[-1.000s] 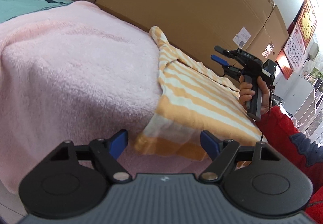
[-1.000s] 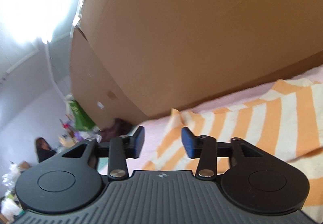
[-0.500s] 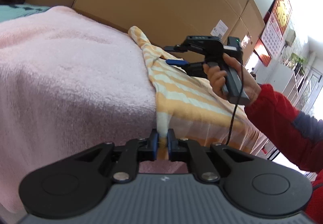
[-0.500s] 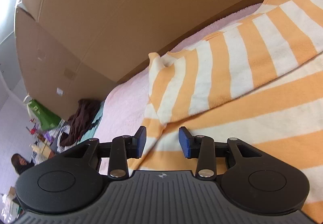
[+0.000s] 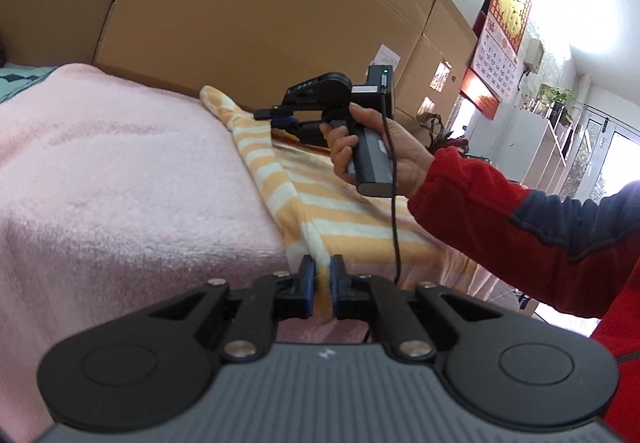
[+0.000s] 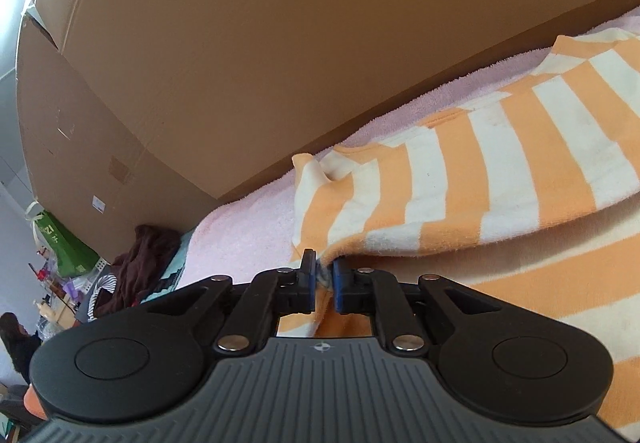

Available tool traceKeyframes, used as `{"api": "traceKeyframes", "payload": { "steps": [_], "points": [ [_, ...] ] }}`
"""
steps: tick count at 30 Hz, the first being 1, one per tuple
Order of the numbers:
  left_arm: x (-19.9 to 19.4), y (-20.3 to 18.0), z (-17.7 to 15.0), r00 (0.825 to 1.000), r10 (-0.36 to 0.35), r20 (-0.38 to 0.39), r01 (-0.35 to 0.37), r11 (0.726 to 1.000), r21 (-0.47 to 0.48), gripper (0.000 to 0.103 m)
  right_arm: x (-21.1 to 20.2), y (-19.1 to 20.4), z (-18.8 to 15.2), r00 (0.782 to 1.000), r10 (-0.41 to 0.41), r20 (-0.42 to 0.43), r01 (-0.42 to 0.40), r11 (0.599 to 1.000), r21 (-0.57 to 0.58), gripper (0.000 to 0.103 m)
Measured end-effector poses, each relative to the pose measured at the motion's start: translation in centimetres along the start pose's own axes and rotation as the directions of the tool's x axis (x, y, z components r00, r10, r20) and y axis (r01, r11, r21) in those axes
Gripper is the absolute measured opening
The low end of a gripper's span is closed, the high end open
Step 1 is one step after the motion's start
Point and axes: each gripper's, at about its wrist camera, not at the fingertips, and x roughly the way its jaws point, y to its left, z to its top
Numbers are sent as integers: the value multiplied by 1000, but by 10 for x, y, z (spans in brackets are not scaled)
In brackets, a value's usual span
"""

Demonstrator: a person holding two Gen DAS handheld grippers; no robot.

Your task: Fold clothes

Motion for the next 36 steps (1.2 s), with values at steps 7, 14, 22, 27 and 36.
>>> {"api": "traceKeyframes", "payload": {
  "steps": [7, 14, 22, 27, 36],
  "points": [
    [13, -16, -2, 998, -57, -34, 57, 998, 18, 3, -15, -8, 9, 998, 55, 41, -56, 998, 23, 9],
    [37, -24, -7, 991, -94, -99, 97, 995, 26, 3, -29, -22, 18, 995, 81, 51, -82, 996, 23, 9],
    [53, -20, -13, 982, -86, -169, 89, 996, 11, 3, -21, -43, 15, 996, 82, 44, -86, 992, 94, 9],
    [57, -19, -12, 976, -82, -202, 83, 997, 0, 5, -32, -53, 13, 991, 104, 84, -116, 981, 158, 13],
    [35, -26, -2, 957, -80, -280, 105, 992, 76, 9, -57, -66, 9, 980, 93, 176, -138, 953, 269, 29]
  ]
}}
